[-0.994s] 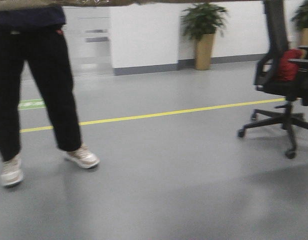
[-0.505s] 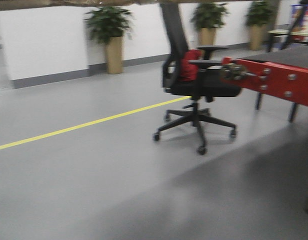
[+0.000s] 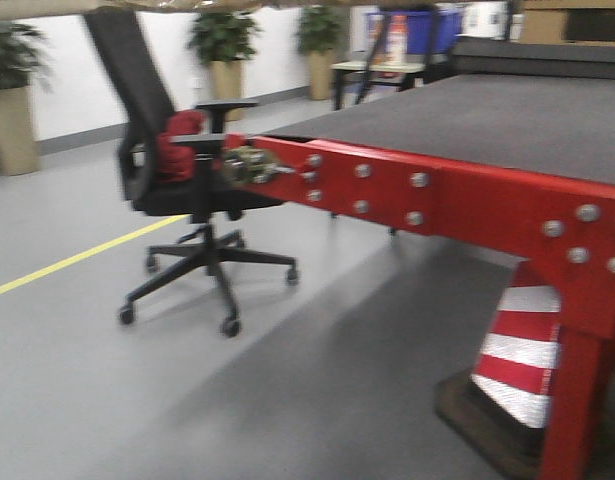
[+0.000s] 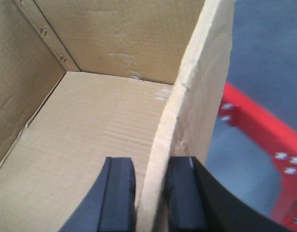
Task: Grab carton from right shelf to conveyor
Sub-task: 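Carry the carton over the grey conveyor belt with both grippers, then lower the carton onto the belt and open both grippers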
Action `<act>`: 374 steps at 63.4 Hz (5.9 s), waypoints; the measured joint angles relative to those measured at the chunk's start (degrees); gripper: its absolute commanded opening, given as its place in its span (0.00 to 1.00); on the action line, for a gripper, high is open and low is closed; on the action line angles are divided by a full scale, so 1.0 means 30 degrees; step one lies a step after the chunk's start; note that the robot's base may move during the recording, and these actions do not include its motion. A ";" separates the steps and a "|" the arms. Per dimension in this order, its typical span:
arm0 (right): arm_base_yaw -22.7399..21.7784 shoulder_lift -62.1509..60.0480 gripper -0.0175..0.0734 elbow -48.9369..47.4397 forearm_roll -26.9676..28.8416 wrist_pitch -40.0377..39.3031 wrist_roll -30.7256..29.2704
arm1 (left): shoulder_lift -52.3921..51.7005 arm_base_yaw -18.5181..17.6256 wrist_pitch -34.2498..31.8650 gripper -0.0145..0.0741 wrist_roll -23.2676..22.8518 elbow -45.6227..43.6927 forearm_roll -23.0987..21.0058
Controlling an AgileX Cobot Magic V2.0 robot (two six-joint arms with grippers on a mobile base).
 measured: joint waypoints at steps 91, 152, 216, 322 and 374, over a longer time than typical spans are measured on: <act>0.0000 0.0000 0.12 0.0000 0.0956 -0.0320 0.0000 | 0.0000 -0.0195 -0.0790 0.15 0.0000 -0.0029 0.4065; 0.0000 0.0000 0.12 0.0000 0.0990 -0.3988 -0.0094 | 0.0000 -0.0195 -0.0858 0.15 0.0000 -0.0029 0.4352; 0.0000 0.3845 0.12 -0.0077 -0.2359 -0.3976 -0.0252 | 0.3720 0.3721 -0.5005 0.15 0.0696 -0.0029 0.1418; -0.3813 0.0503 0.12 0.6143 -0.4782 -0.5869 -0.0250 | -0.2605 0.6887 -0.8390 0.18 0.3191 1.0382 0.0185; -0.4004 -1.7068 0.12 2.1934 -0.4816 -1.2259 -0.1160 | -1.8325 0.7963 -1.4285 0.18 0.3191 2.3296 0.0205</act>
